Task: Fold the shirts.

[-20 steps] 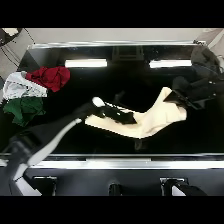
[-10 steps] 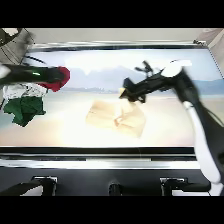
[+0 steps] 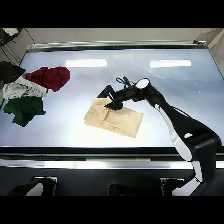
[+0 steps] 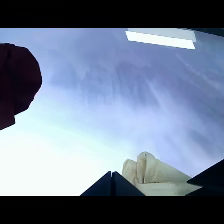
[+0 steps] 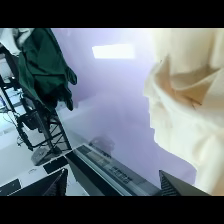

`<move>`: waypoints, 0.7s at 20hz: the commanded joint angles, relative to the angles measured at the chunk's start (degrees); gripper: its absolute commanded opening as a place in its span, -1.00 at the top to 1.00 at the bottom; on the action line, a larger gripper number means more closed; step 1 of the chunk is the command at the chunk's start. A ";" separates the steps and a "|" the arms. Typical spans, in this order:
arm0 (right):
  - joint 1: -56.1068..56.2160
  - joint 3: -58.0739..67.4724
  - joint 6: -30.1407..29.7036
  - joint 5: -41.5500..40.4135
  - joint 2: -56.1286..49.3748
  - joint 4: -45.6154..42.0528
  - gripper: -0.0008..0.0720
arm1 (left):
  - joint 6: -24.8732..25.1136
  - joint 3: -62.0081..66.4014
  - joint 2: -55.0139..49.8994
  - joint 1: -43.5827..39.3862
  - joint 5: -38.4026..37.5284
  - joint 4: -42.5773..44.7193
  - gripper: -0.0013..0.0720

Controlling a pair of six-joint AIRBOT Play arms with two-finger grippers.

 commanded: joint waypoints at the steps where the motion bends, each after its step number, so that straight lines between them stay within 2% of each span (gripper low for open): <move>1: -5.05 0.04 -2.69 4.74 2.78 -4.68 -0.85 | 0.24 -3.56 0.70 0.42 -0.17 0.15 0.89; 3: -11.58 0.04 0.37 13.07 6.67 -17.70 -0.85 | 0.61 -5.38 0.70 0.42 0.02 0.15 0.89; 5: -17.20 -0.59 2.36 23.69 9.57 -35.98 -0.85 | 0.63 -6.08 0.68 0.42 0.33 0.15 0.89; 6: -18.73 -2.78 3.32 27.04 10.78 -42.91 -0.84 | 0.63 -6.08 0.70 0.42 0.48 0.13 0.89; 7: -19.93 -7.13 4.68 26.97 12.15 -45.57 -0.84 | 0.63 -6.08 0.70 0.42 0.50 0.13 0.89; 8: -20.55 -12.52 5.22 23.58 13.09 -43.58 -0.83 | 0.61 -6.08 0.70 0.39 0.48 0.13 0.89; 10: -20.11 -21.22 4.04 14.23 12.72 -33.33 -0.68 | 0.57 -6.08 0.72 0.39 0.44 0.09 0.89; 12: -18.47 -26.34 1.64 5.60 11.72 -25.77 -0.67 | 0.39 -6.08 0.72 0.37 0.28 -0.31 0.89; 14: -16.13 -27.41 1.55 2.25 9.60 -24.65 -0.67 | 0.39 -6.08 0.70 0.28 0.28 -1.16 0.89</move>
